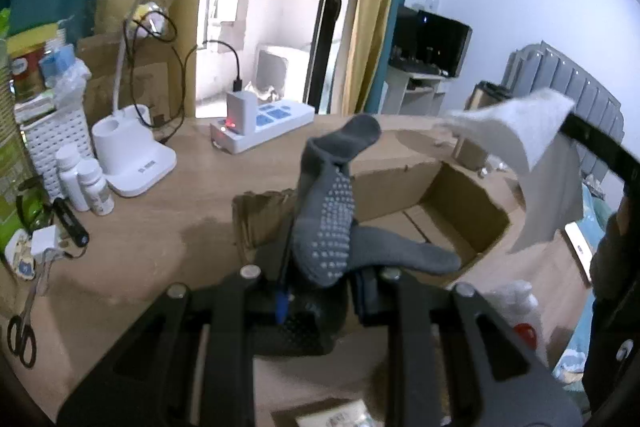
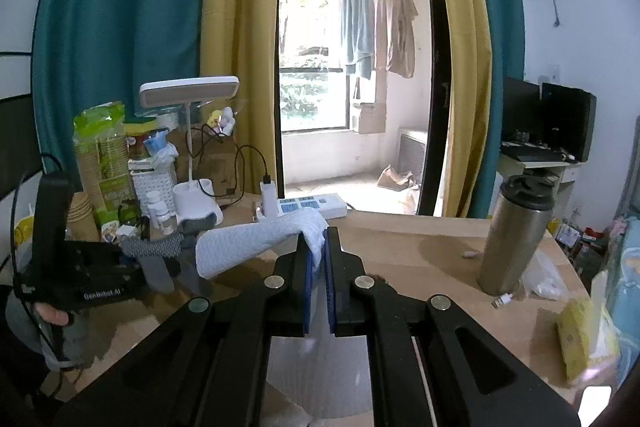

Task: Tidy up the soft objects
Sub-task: 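Carry the grey socks and white towel over the cardboard box with both tools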

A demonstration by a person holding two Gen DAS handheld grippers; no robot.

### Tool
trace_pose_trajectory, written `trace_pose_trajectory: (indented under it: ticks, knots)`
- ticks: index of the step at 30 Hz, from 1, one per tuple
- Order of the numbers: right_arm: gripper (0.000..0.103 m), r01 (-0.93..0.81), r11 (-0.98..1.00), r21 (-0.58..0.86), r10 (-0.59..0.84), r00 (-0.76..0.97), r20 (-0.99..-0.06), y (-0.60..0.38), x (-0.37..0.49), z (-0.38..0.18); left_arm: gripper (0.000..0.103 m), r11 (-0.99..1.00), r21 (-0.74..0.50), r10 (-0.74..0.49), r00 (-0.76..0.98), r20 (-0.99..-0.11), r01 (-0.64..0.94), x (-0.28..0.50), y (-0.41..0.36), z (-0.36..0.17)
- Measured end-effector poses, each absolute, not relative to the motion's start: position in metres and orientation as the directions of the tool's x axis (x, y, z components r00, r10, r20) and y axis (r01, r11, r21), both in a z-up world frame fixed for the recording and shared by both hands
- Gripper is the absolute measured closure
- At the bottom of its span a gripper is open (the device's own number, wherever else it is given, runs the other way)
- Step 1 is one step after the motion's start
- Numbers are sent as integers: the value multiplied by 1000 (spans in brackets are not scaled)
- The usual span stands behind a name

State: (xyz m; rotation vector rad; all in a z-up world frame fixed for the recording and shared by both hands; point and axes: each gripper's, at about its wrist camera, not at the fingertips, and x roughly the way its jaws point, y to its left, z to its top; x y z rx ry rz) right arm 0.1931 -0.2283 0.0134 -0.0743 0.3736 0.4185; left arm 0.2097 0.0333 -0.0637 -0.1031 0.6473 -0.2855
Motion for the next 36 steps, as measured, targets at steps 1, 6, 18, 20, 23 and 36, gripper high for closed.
trace_pose_trajectory:
  ticks: [1,6,18,20,23,36]
  knots:
    - [96,-413,911,11,387,844,-372,-228,198,13,78,955,-186,-297,754,-586,232,214,34,-67]
    - [96,-423,905,47,404,820,-405,-219,229,0,78,951,-170,-306,709,-636,258,233,27,-86]
    - [96,-361,930,76,335,740,-583,-212,260,-64,78,961,-65,-238,692,-682,267,260,34,-104]
    - [96,-340,937,78,315,730,-607,-215,260,-70,78,961,-46,-229,693,-684,272,263,33,-105]
    - [96,-334,940,71,299,705,-643,-217,258,-79,78,955,-45,-242,685,-687,292,262,31,-104]
    - [95,-351,935,-50,215,673,-708,-206,274,-96,75,947,-57,-263,664,-700,315,247,25,-101]
